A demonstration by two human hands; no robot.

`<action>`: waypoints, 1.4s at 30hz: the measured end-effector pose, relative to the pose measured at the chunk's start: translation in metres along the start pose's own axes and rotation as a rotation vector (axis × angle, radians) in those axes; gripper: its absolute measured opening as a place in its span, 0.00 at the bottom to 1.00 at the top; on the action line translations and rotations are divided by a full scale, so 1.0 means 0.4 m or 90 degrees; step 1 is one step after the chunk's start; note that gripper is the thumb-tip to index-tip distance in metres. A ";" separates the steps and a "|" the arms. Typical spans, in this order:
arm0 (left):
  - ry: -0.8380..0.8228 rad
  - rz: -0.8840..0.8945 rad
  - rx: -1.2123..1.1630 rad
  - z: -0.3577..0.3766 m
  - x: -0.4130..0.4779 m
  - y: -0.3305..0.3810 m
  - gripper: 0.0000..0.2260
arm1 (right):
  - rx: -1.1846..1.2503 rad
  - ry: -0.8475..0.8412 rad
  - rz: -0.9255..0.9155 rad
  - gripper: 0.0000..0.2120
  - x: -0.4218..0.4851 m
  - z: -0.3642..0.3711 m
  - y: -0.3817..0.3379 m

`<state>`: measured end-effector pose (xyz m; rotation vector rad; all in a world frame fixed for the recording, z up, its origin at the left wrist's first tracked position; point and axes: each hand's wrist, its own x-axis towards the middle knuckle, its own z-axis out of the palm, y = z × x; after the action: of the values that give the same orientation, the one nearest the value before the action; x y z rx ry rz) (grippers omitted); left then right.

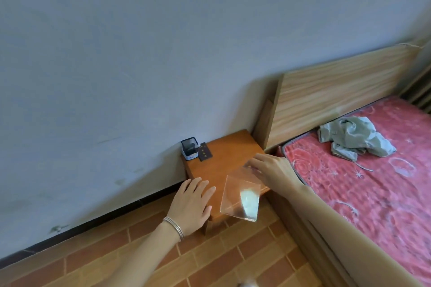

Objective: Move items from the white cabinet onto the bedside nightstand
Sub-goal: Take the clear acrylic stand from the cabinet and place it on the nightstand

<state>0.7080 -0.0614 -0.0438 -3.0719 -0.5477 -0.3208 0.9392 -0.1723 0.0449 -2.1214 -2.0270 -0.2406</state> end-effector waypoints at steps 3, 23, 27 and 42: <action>-0.024 -0.041 -0.016 0.061 0.057 -0.012 0.21 | 0.020 -0.043 -0.025 0.11 0.074 0.065 0.082; -0.181 -0.234 -0.067 0.538 0.439 0.029 0.24 | 0.060 -0.197 -0.229 0.20 0.429 0.613 0.545; -0.221 -0.267 -0.082 0.656 0.471 0.004 0.25 | 0.079 -0.182 -0.223 0.19 0.444 0.702 0.592; -0.260 -0.317 -0.105 0.920 0.448 -0.057 0.29 | 0.145 0.041 -0.193 0.14 0.332 0.888 0.614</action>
<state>0.9380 0.0362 -0.3688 -3.1164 -1.3686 0.2922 1.1841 0.0356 -0.2725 -1.6509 -2.2142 -0.1135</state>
